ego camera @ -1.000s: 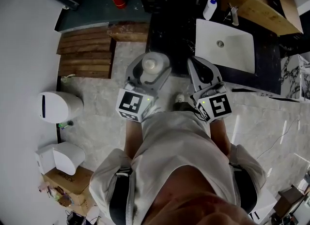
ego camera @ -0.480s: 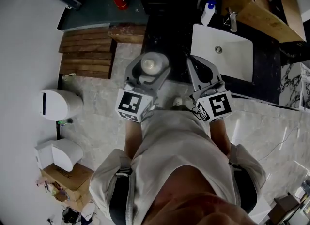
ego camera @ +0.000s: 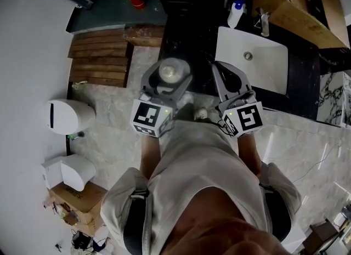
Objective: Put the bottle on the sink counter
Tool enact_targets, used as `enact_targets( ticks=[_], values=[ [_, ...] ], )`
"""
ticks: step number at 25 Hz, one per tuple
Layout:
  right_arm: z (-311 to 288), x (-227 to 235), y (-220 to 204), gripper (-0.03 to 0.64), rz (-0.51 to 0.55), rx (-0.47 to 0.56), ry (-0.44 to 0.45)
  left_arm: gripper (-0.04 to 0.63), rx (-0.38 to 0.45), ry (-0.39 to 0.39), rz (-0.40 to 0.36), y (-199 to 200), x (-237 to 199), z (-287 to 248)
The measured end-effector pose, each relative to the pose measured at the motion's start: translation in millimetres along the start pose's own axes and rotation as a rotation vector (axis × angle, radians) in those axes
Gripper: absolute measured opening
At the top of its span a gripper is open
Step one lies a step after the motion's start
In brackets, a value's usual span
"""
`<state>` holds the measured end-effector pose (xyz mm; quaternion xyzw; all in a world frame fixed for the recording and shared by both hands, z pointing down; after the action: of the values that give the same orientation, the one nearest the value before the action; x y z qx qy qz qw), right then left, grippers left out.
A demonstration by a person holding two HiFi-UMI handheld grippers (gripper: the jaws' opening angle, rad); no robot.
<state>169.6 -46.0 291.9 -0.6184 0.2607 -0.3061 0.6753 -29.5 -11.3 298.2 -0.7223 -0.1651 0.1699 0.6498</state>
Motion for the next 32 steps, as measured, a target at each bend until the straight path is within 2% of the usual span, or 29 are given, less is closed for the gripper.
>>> enact_targets(
  ticks=[13,32],
  values=[
    [-39,20,-8,-0.003,0.026,-0.031,-0.054,0.327,0.017,-0.059,0.015,-6,-41,-42],
    [-144,52,-42,-0.002,0.030,-0.161,-0.169,0.327,-0.017,-0.184,0.021,-25,-141,-121]
  ],
)
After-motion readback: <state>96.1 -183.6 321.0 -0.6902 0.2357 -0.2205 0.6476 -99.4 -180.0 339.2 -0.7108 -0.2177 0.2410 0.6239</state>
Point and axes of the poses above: the fingertips, and each gripper's own axes: z backward along the fingers, x to its right, y out of its top, the point moved 9 cm from there along z, backward along the fingers, and after that the axes turned 6 degrees about x, right-handed, at the moved point
